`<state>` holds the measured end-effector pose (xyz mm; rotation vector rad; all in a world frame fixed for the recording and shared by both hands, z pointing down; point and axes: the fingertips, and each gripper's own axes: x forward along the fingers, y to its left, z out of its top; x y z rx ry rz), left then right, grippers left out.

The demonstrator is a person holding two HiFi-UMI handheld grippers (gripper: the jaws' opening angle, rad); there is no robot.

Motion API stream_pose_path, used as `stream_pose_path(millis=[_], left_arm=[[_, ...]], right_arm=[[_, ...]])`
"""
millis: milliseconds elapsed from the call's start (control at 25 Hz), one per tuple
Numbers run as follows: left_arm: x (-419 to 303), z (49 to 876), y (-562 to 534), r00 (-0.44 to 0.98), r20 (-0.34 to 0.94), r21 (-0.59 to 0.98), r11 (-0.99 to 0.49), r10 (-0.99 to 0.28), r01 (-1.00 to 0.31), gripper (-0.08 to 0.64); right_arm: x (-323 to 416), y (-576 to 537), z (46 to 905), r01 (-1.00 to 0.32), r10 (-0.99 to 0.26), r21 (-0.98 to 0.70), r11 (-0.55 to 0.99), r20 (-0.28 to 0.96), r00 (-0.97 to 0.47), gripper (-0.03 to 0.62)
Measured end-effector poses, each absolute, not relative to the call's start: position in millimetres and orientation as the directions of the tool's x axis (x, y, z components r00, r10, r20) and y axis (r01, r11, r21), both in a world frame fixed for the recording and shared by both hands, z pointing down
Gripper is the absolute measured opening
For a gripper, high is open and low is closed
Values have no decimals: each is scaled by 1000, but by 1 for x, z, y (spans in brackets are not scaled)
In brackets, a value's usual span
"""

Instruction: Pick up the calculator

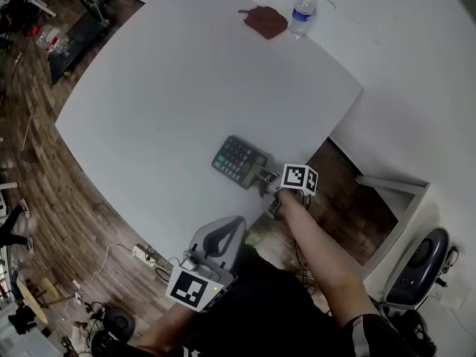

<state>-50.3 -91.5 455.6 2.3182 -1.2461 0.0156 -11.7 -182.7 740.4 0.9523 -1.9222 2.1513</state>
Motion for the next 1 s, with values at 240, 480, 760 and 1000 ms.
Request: stream_pose_path(millis=[240, 480, 760, 1000], left_arm=[[-46, 453, -88, 588, 250, 418, -463, -769, -782, 5], [-33, 442, -85, 618, 227, 404, -505, -753, -763, 5], [-15, 424, -71, 658, 204, 366, -567, -724, -738, 5], [-1, 399, -67, 690, 185, 329, -618, -700, -714, 5]], right_arm=[[-11, -178, 724, -453, -332, -880, -146, 474, -815, 63], [-6, -179, 684, -384, -389, -917, -104, 393, -833, 63], [15, -169, 613, -293, -475, -955, -46, 279, -835, 63], [48, -158, 543, -236, -579, -972, 13, 185, -794, 63]])
